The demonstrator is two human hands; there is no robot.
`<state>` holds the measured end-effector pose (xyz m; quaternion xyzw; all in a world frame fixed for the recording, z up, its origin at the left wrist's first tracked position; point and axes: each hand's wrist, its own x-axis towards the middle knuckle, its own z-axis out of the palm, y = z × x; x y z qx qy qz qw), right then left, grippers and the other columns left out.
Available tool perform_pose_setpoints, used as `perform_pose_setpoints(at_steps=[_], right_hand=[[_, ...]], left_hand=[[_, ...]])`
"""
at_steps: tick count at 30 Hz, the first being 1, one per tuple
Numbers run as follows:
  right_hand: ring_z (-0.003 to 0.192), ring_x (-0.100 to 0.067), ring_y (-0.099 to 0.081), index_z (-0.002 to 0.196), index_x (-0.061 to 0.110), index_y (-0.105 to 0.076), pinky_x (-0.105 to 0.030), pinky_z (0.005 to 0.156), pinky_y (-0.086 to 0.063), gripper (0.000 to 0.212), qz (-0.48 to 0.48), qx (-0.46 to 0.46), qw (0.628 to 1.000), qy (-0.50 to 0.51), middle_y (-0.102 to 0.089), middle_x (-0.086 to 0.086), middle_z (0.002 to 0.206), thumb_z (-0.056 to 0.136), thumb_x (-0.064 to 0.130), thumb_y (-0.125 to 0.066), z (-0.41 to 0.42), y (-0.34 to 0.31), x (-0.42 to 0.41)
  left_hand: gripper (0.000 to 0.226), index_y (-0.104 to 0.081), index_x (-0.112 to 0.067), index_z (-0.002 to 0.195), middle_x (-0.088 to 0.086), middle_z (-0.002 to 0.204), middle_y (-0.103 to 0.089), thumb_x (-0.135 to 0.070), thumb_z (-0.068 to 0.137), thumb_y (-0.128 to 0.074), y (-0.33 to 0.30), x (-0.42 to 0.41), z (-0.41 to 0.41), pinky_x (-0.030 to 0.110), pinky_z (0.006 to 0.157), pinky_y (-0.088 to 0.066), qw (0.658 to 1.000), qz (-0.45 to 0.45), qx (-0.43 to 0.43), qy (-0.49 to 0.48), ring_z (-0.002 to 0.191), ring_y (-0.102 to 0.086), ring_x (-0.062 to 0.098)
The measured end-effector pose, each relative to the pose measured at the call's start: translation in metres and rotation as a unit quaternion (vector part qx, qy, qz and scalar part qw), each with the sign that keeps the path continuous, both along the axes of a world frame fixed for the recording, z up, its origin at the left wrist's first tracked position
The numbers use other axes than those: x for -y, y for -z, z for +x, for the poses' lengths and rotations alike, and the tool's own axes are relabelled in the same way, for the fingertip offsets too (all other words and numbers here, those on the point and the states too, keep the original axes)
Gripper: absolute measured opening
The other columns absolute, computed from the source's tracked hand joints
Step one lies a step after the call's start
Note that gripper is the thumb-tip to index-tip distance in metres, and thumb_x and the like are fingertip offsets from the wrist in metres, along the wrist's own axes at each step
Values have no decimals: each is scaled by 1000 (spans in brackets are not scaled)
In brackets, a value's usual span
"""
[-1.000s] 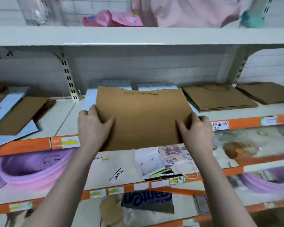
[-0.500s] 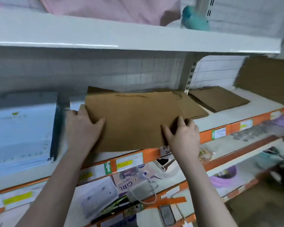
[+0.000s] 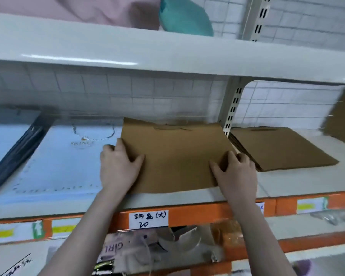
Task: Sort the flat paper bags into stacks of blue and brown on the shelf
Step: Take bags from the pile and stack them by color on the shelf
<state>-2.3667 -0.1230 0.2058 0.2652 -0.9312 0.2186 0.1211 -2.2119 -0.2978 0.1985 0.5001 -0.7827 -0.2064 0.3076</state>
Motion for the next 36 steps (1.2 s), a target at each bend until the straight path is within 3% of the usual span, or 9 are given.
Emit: perform_pose_setpoints(at_steps=[9, 16, 24, 33, 36], right_hand=[[121, -29, -40, 135, 9, -41, -35, 101, -34, 58, 69, 42, 994, -80, -42, -15, 135, 95, 51, -39, -64, 10, -16], [126, -29, -38, 141, 8, -35, -34, 102, -34, 65, 118, 21, 989, -90, -42, -17, 137, 96, 55, -31, -72, 30, -3], [125, -27, -41, 138, 5, -38, -32, 103, -33, 59, 111, 40, 988, -104, -42, -17, 135, 98, 49, -31, -95, 30, 20], [131, -28, -35, 143, 3, -30, -35, 105, -33, 64, 93, 77, 986, -115, -33, -18, 144, 98, 48, -32, -105, 29, 36], [132, -28, -34, 145, 4, -27, -34, 105, -34, 66, 83, 73, 988, -111, -31, -18, 146, 97, 49, -31, -105, 31, 34]], left_hand=[[63, -45, -4, 132, 24, 122, -45, -45, 86, -60, 22, -30, -47, 44, 97, -35, 995, 8, 70, -66, 116, -39, 40], [53, -49, -2, 125, 21, 128, -45, -43, 91, -52, 25, -18, -54, 41, 91, -41, 993, 30, 99, -58, 112, -49, 39], [54, -42, -1, 127, 18, 136, -39, -43, 94, -45, 28, -7, -77, 40, 84, -43, 989, 41, 130, -65, 112, -51, 39], [68, -22, -4, 145, 17, 146, -30, -49, 96, -34, 29, 8, -92, 42, 98, -37, 981, 41, 179, -59, 128, -39, 36], [65, -27, -5, 143, 17, 144, -33, -49, 96, -35, 28, 5, -91, 40, 100, -35, 983, 15, 171, -67, 127, -40, 36]])
